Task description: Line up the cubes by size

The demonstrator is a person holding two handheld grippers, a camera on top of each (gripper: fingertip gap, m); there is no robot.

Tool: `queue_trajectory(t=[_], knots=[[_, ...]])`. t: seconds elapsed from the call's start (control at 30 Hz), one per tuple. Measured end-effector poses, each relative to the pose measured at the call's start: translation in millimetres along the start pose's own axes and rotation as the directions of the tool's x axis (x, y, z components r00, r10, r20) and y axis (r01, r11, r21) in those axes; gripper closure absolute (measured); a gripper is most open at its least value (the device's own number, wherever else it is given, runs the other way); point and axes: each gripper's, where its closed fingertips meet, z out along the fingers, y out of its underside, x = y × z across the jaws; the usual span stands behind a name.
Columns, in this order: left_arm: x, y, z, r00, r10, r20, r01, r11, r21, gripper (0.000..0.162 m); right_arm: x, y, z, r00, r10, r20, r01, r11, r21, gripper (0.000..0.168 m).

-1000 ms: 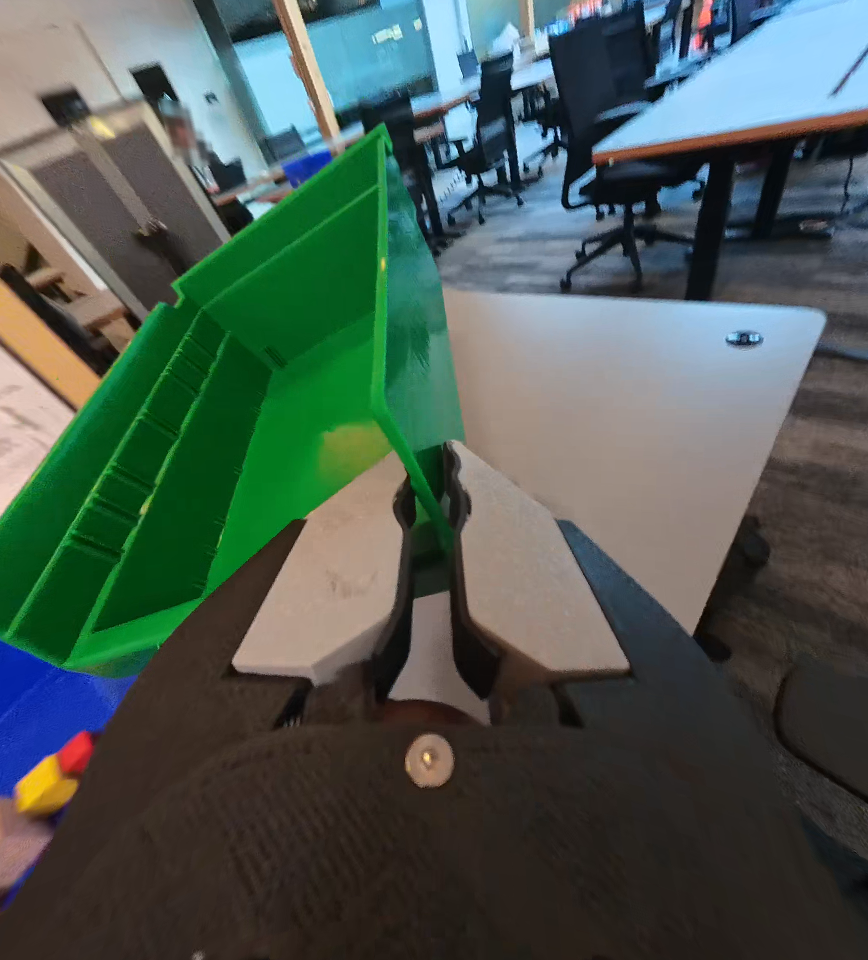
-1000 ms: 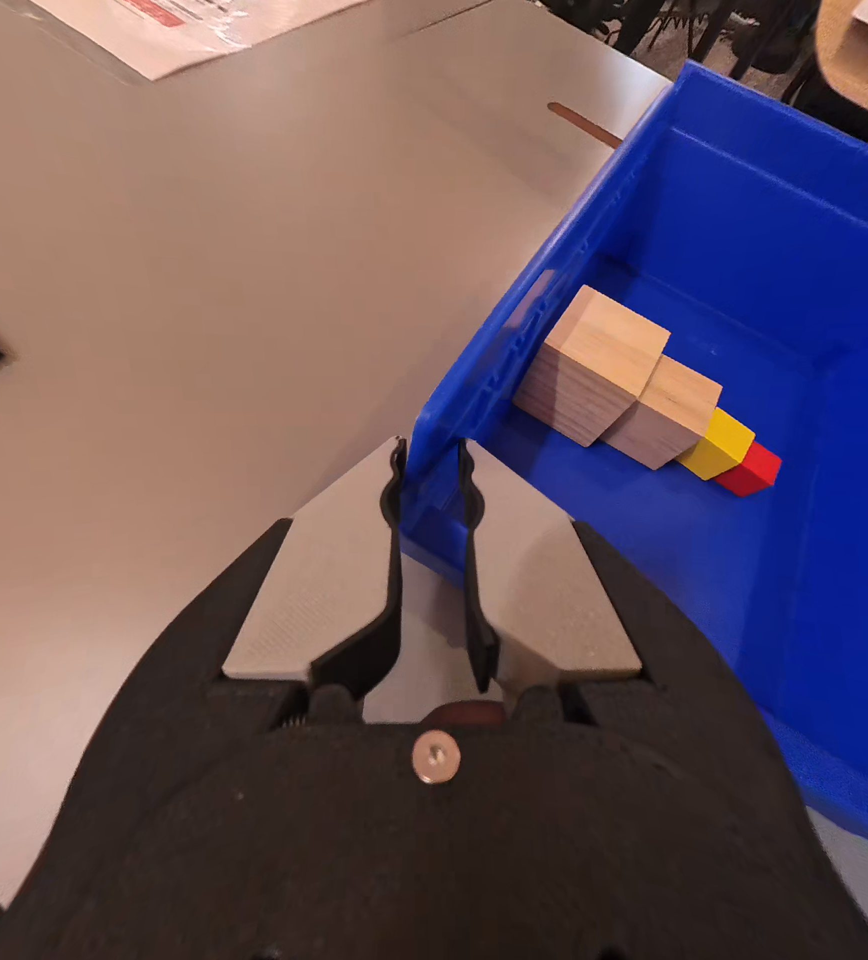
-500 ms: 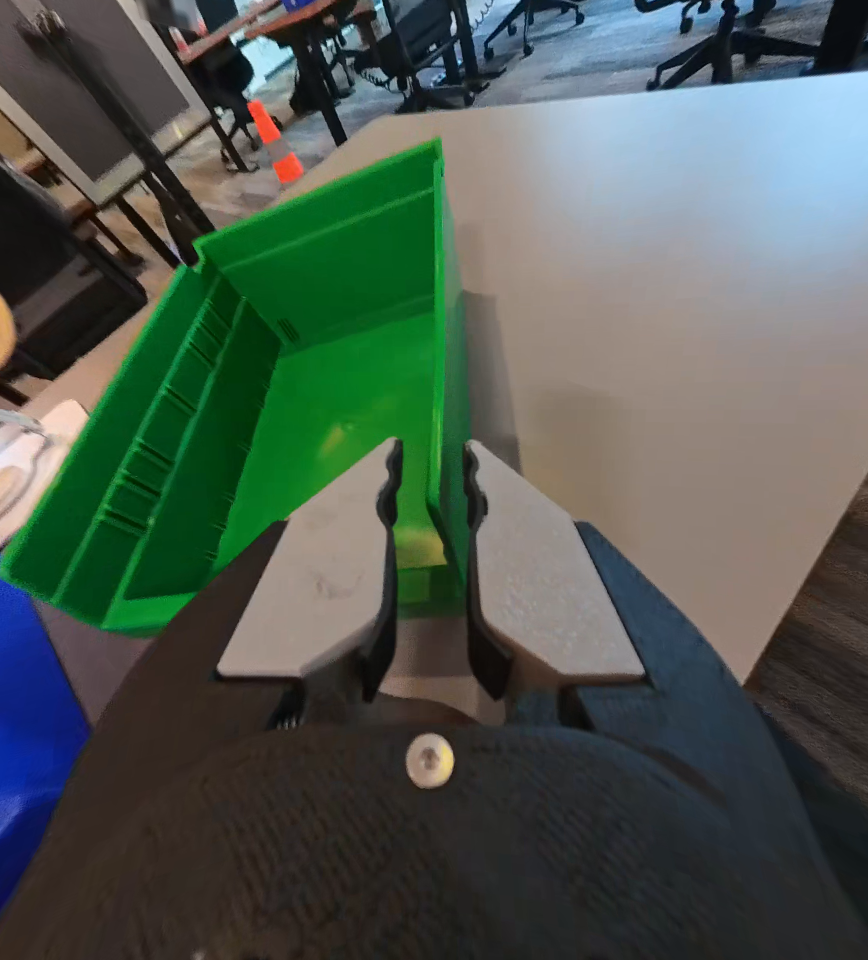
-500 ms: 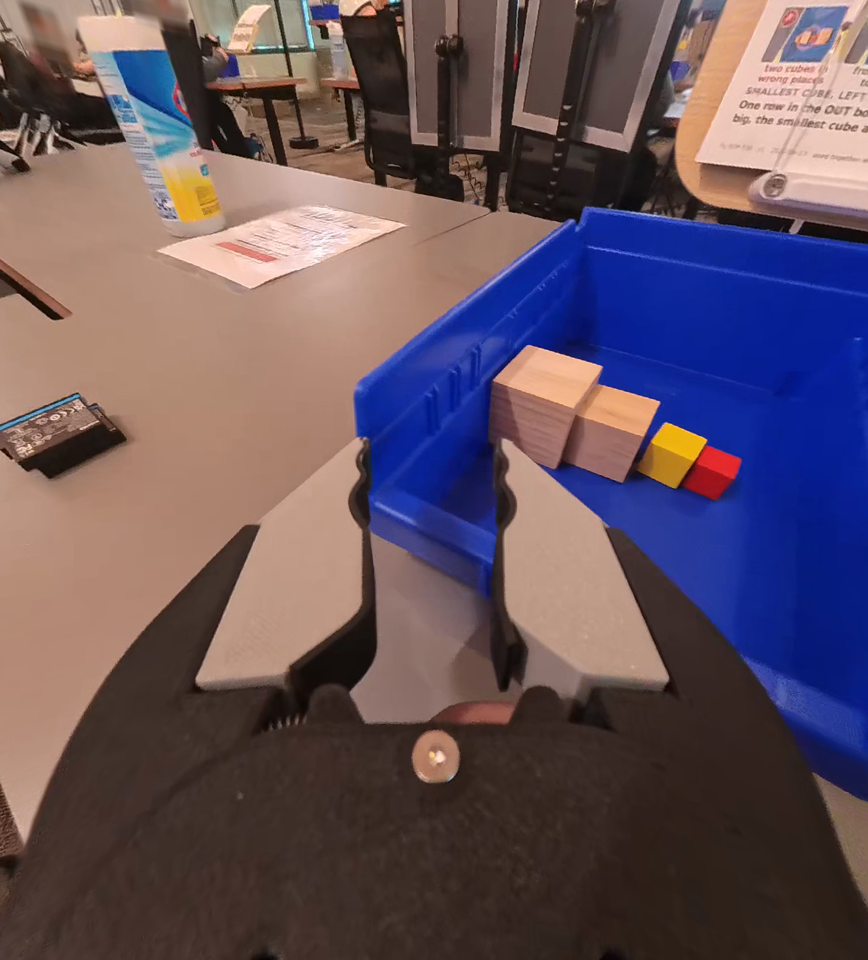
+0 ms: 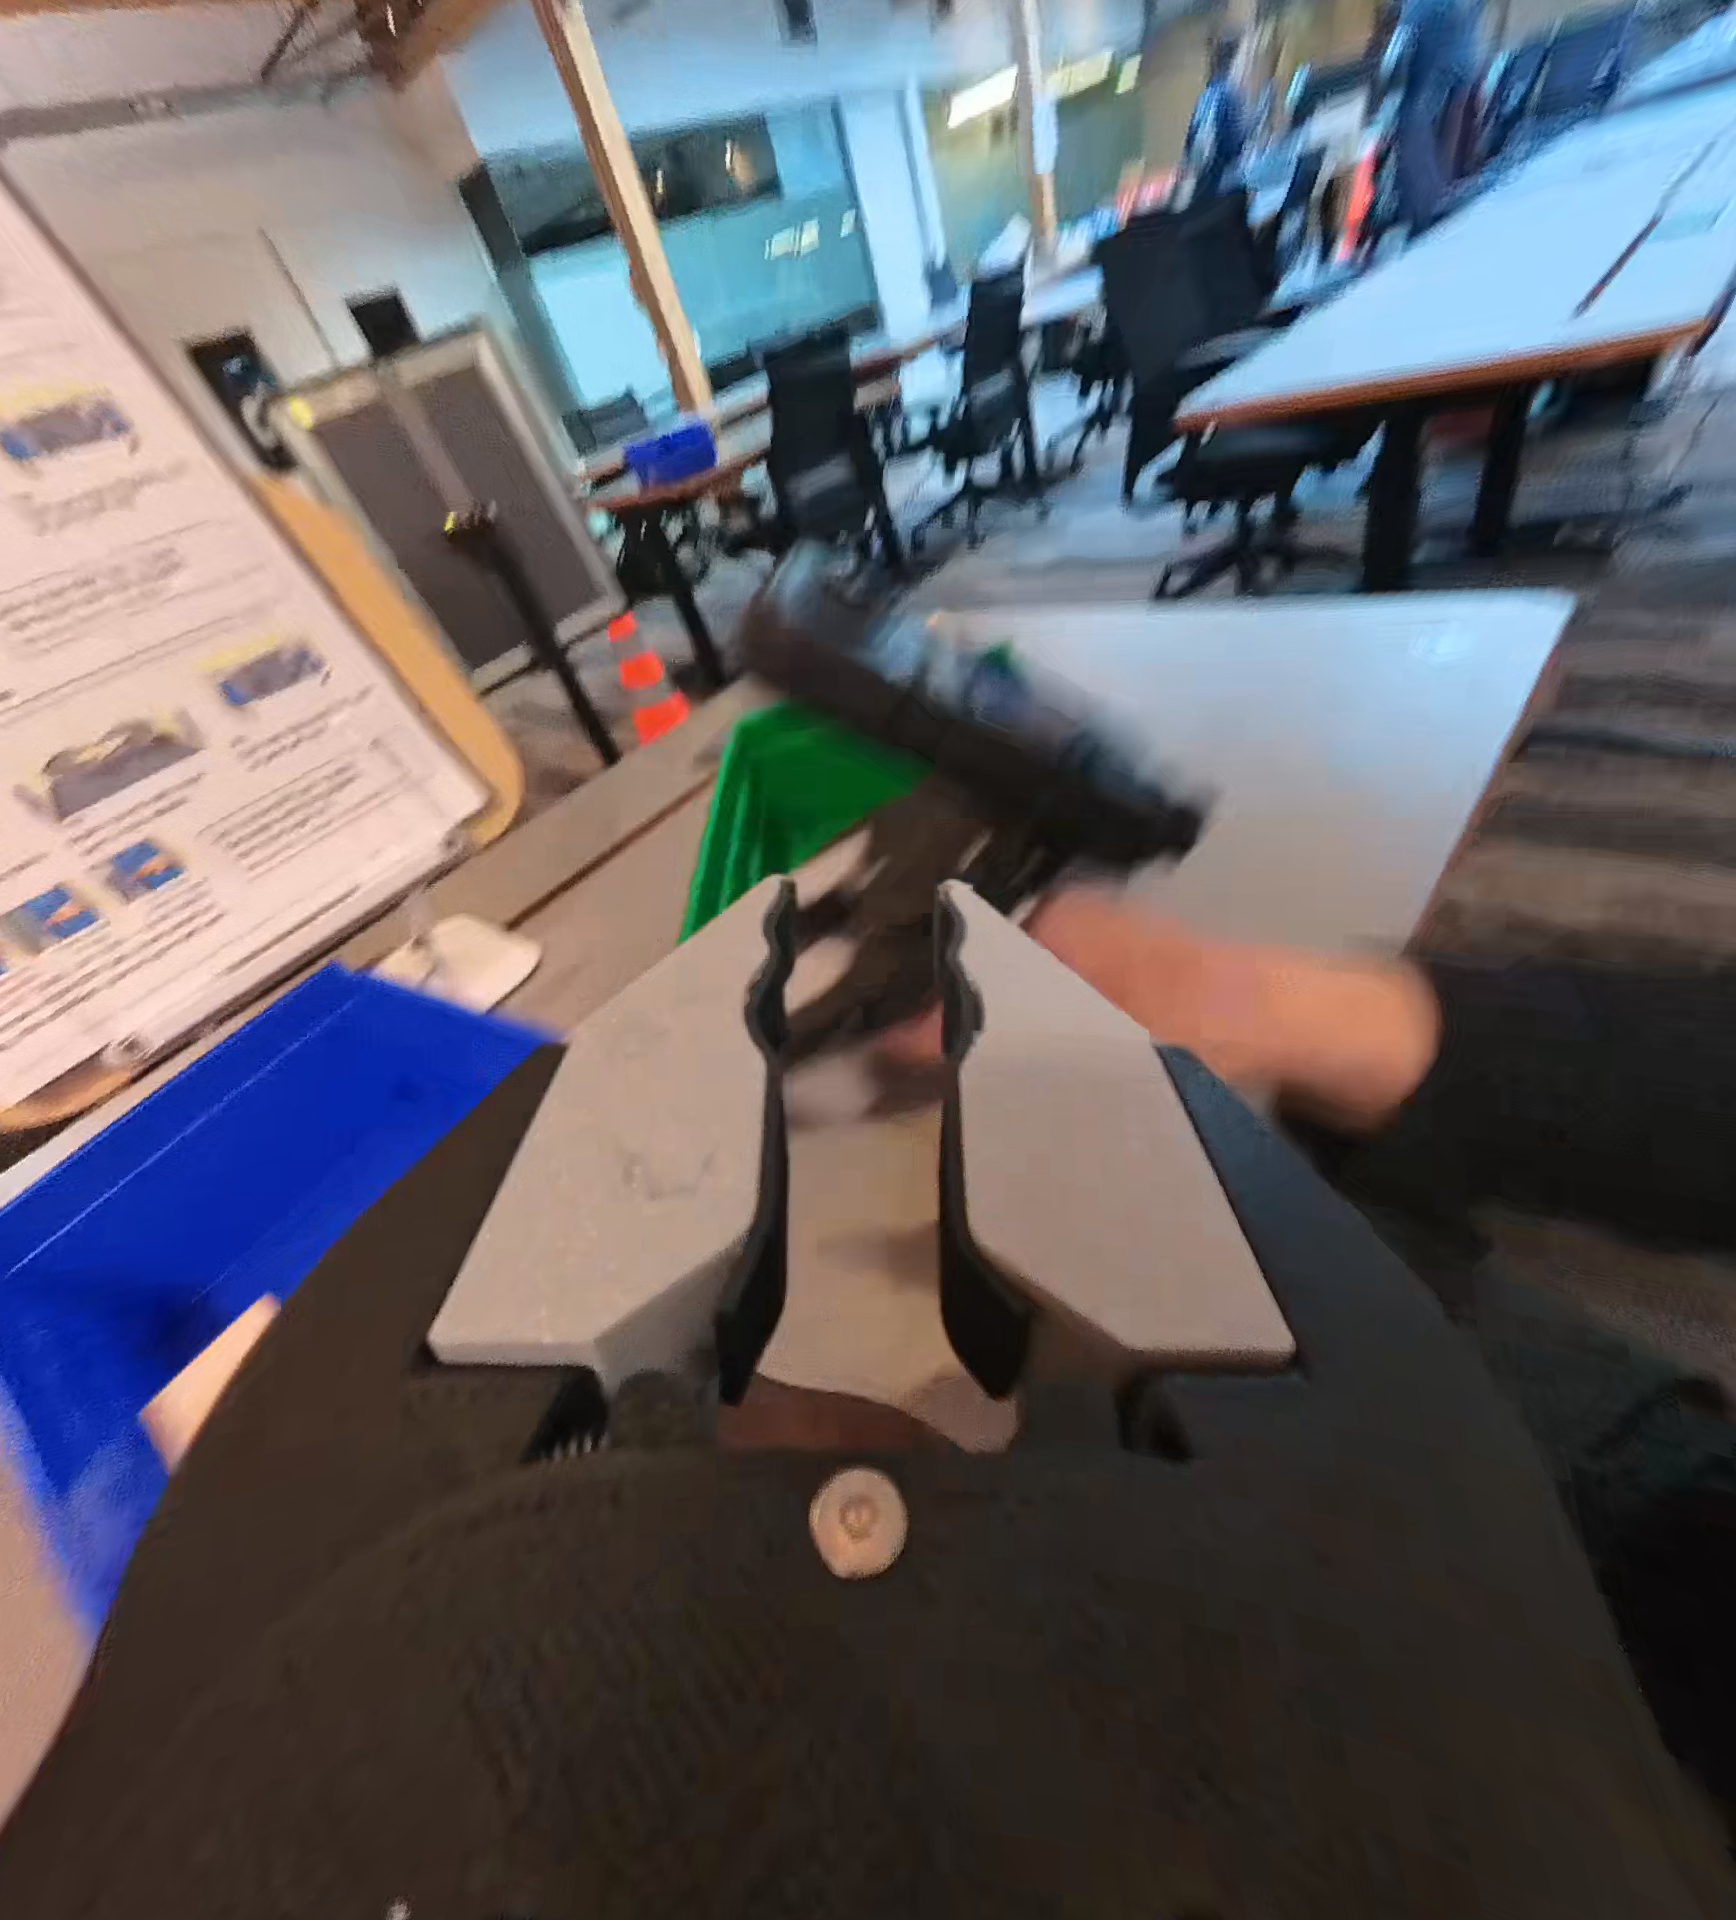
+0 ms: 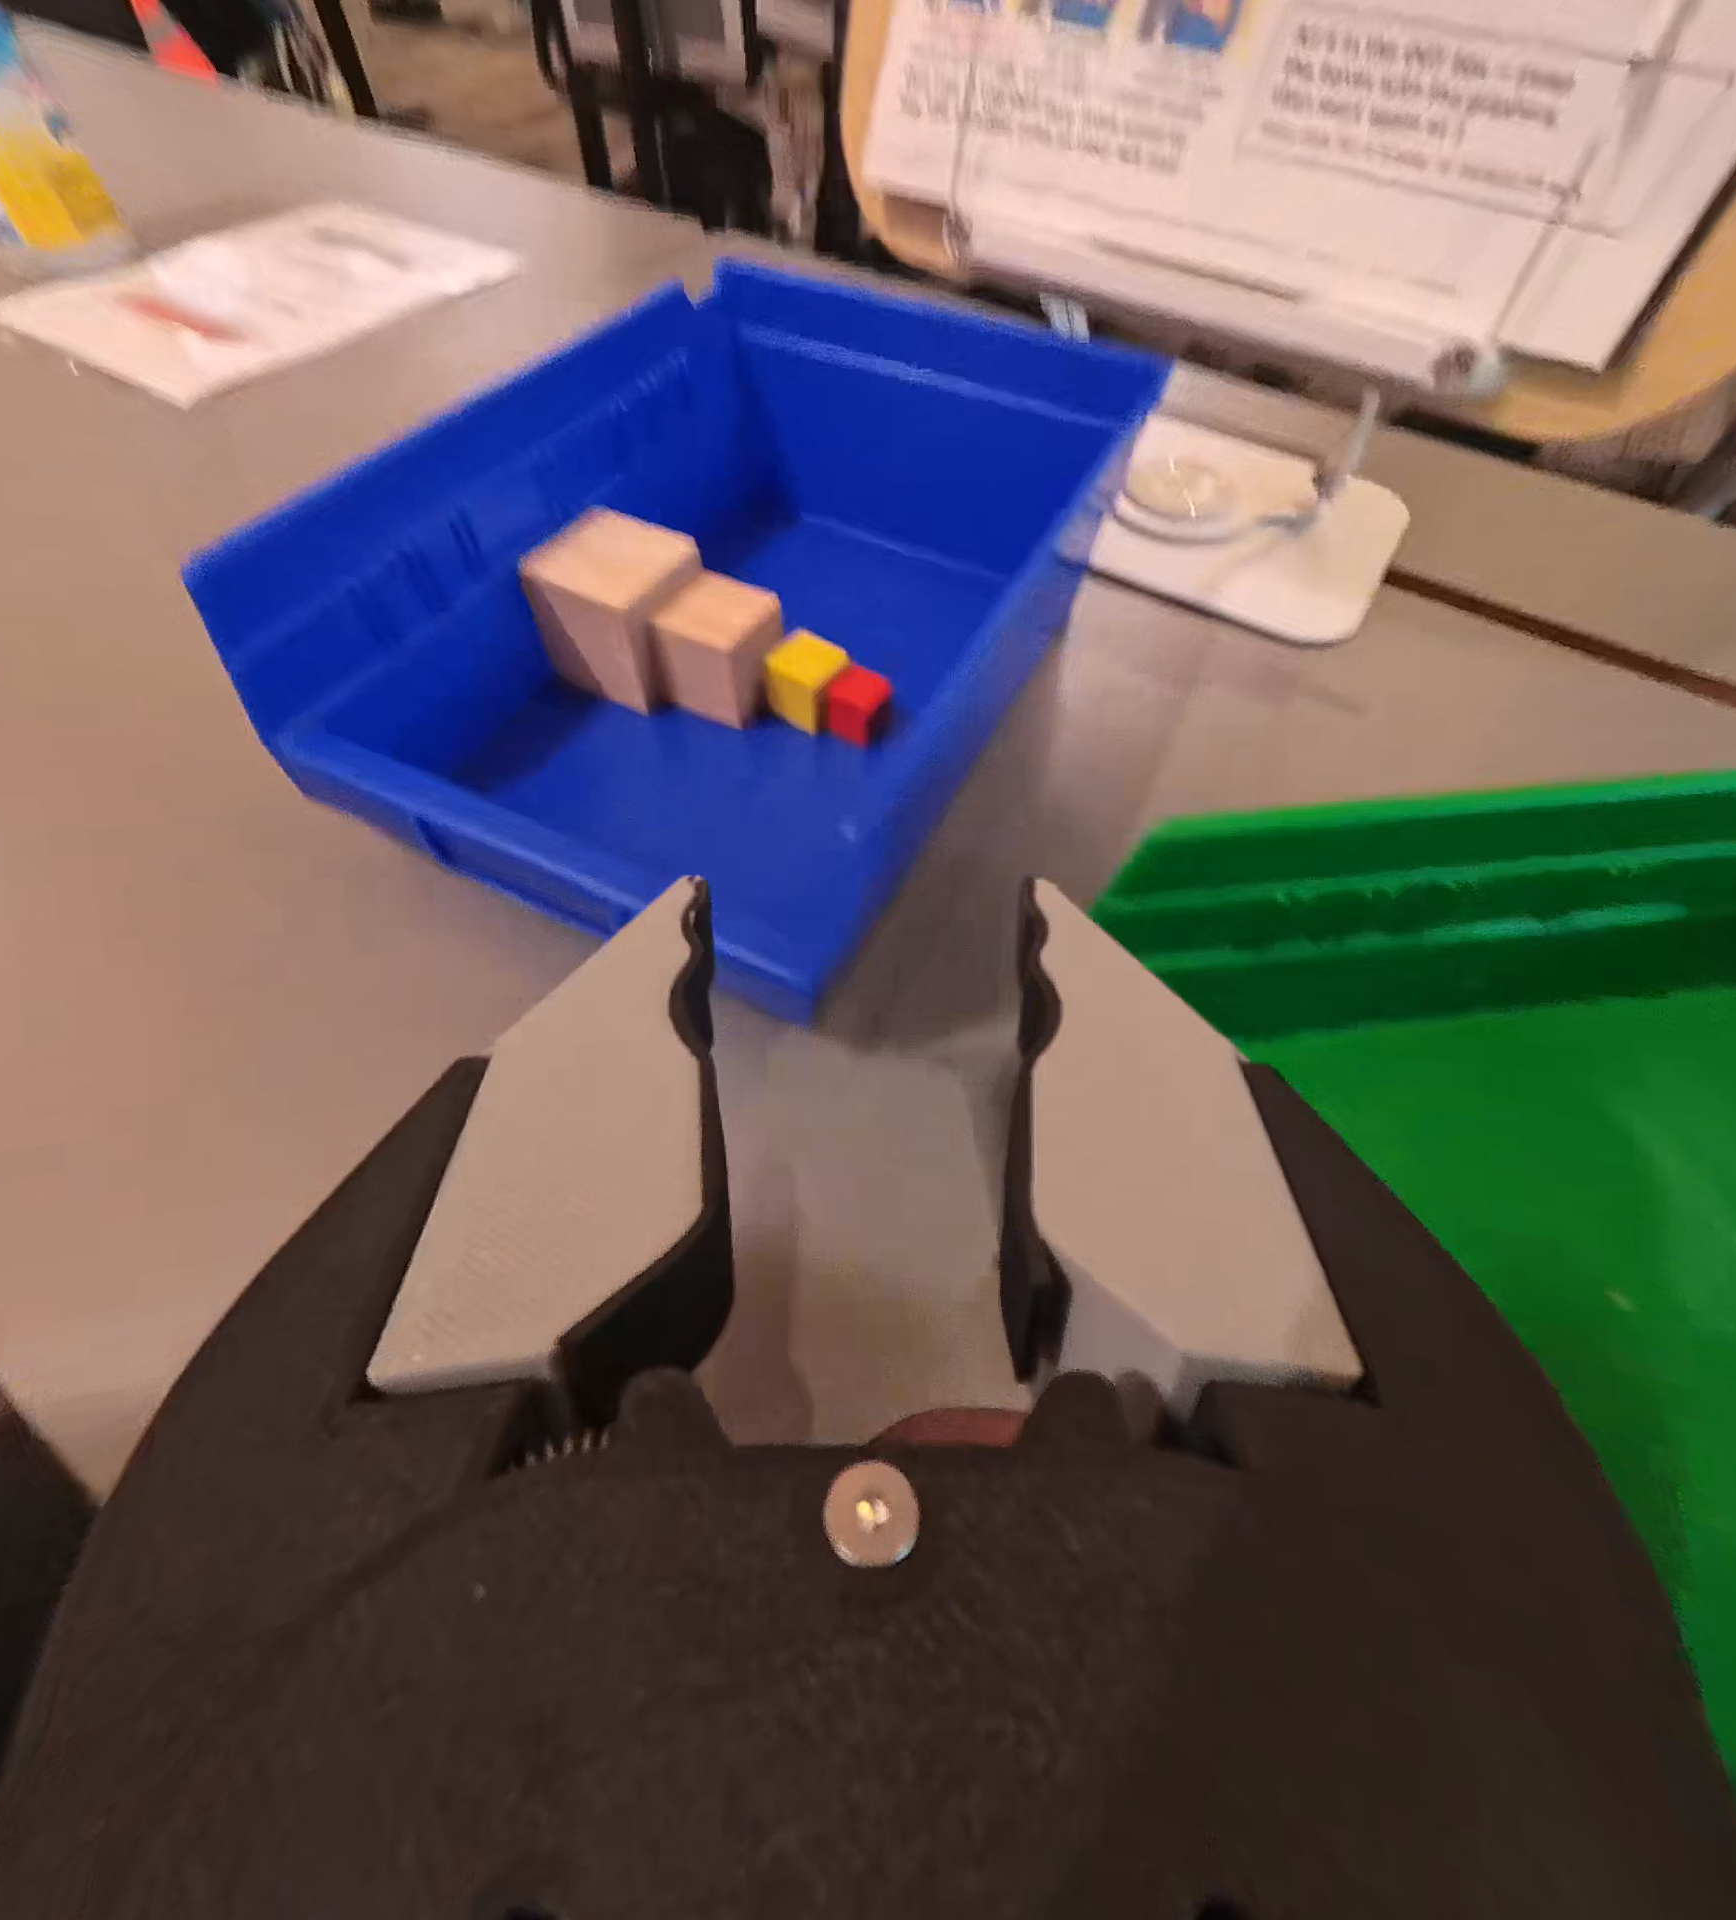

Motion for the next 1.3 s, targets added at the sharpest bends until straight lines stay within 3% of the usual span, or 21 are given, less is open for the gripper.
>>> queue_trajectory(t=[0.1,0.2,0.3,0.37,0.43,0.63,0.8,1.03,1.2,1.3], knots=[[-42,64,-2,0.997,0.069,0.017,-0.064,0.974,-0.216,0.12,23,35,-24,0.999,-0.028,0.036,0.034,0.98,-0.197,0.108],[-72,143,6,0.991,0.131,-0.025,-0.128,0.873,-0.47,0.1,46,81,-41,0.991,-0.133,0.032,0.134,0.897,-0.422,0.111],[-94,207,12,0.973,0.217,-0.071,-0.212,0.739,-0.639,0.11,65,117,-51,0.969,-0.244,0.041,0.222,0.786,-0.577,0.12],[-114,231,16,0.946,0.316,-0.079,-0.278,0.66,-0.698,0.118,77,135,-57,0.942,-0.33,0.063,0.291,0.709,-0.643,0.135],[-131,242,15,0.914,0.394,-0.097,-0.336,0.6,-0.726,0.132,90,150,-65,0.9,-0.421,0.112,0.375,0.618,-0.691,0.144],[-153,255,-13,0.943,0.307,-0.127,-0.29,0.572,-0.767,0.131,119,172,-104,0.802,-0.508,0.313,0.565,0.476,-0.674,0.144],[-173,266,-52,0.959,0.276,-0.067,-0.219,0.568,-0.794,0.131,183,193,-144,0.811,-0.497,0.309,0.53,0.404,-0.745,0.141],[-199,280,-100,0.96,0.279,-0.019,-0.173,0.541,-0.823,0.13,236,199,-166,0.796,-0.559,0.23,0.511,0.419,-0.75,0.134],[-212,285,-119,0.948,0.317,-0.018,-0.189,0.517,-0.835,0.129,216,182,-162,0.776,-0.581,0.245,0.577,0.498,-0.647,0.139],[-201,276,-114,0.957,0.289,-0.015,-0.186,0.576,-0.796,0.126,196,168,-154,0.755,-0.597,0.272,0.63,0.543,-0.556,0.14]])
